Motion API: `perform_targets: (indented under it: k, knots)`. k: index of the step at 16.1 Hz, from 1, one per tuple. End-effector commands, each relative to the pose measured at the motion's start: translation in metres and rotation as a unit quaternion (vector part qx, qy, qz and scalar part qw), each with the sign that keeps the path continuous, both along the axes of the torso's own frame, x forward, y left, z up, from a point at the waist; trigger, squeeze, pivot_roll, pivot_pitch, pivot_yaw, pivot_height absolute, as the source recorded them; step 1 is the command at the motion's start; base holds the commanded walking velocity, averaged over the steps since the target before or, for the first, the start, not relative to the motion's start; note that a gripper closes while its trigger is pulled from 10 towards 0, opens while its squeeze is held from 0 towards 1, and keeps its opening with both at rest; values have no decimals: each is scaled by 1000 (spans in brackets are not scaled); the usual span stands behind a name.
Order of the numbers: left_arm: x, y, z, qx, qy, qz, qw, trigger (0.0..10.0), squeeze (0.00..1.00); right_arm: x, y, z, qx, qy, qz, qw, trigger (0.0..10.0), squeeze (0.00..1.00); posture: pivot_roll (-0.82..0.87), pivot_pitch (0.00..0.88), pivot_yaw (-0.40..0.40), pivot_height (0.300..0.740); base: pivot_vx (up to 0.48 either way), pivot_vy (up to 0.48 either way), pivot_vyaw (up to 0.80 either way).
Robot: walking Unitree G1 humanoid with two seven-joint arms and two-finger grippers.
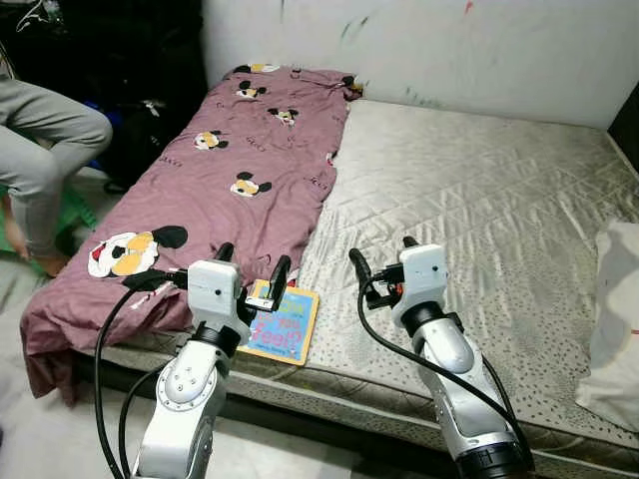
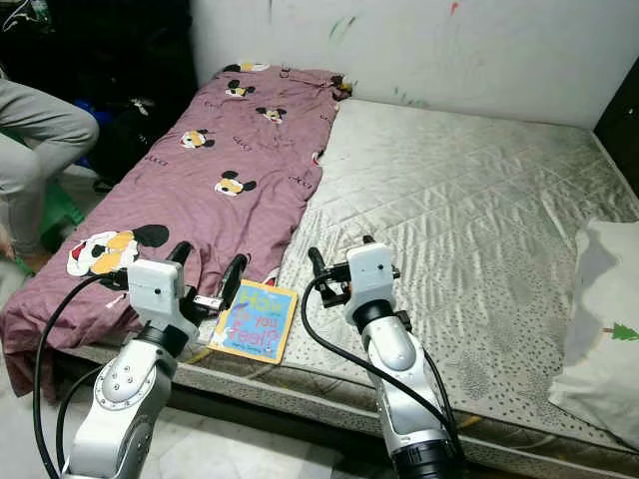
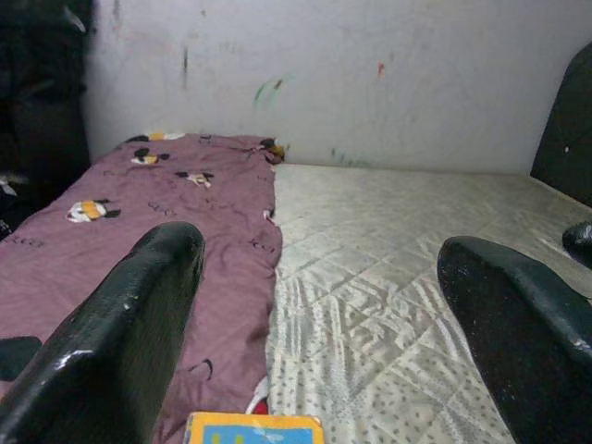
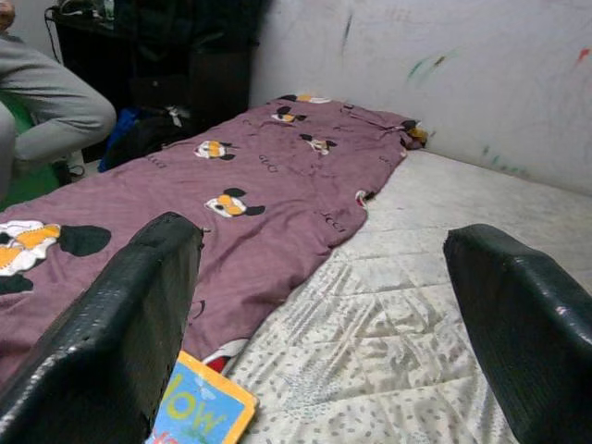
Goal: Clean up the room
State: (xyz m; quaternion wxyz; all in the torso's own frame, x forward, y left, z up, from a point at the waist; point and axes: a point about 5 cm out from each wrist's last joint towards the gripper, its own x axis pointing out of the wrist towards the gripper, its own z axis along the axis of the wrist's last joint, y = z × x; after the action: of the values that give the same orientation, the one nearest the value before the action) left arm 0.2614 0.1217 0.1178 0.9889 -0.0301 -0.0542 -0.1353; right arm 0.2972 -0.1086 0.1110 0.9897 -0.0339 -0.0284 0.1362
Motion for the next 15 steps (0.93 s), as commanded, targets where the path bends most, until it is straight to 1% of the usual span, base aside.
perform_targets:
  k: [1,5,10,15]
  knots:
    - [-1,-3,3,-5,-3,-8,1000,10000,0,-1,-4,3,-3,-5,-8,1000,10000,0,-68,0,-27,740,0,-480,0]
    - [0,-7,4,-8,-2,-14,1000,10000,0,-2,-7,4,-5,-5,-13,1000,10000,0,-84,0,-26,740,0,-415,0]
    - [-1,-7,4,-13,1,-6,1000,10000,0,-1,-5,4,-11,-3,-4,1000,10000,0,-76,2,-43,740,0,-367,0]
    - [0,-7,4,-12,3,-8,1000,10000,0,-1,-5,5,-11,-2,-7,1000,10000,0,-80,7,-40,740,0,-346,0]
